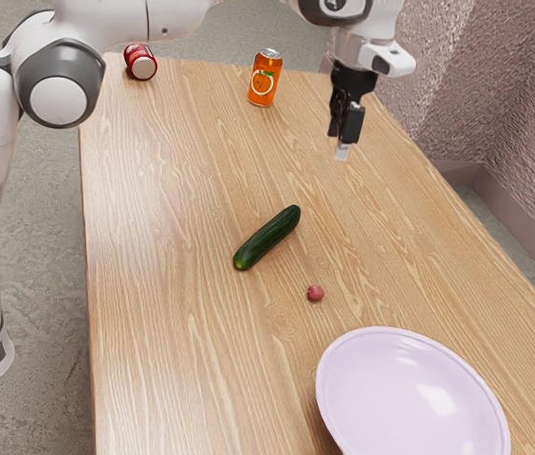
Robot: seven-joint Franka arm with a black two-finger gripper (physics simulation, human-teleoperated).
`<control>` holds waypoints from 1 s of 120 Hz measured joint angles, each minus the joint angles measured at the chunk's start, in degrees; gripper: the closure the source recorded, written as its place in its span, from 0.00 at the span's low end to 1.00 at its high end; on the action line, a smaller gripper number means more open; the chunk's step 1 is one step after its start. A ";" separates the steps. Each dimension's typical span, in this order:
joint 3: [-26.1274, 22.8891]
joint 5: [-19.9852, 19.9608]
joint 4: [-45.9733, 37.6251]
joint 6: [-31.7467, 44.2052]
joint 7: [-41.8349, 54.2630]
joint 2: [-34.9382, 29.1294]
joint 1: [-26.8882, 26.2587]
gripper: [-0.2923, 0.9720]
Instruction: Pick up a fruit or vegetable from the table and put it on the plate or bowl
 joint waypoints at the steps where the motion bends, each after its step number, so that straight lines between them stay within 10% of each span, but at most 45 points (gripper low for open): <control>1: -0.01 -0.02 0.00 -0.01 0.06 0.00 -0.01 0.23; 55: -5.18 1.94 -0.52 -1.28 7.54 -1.75 0.06 0.23; 120: -9.37 4.25 -25.35 22.88 26.70 -0.55 -0.16 0.23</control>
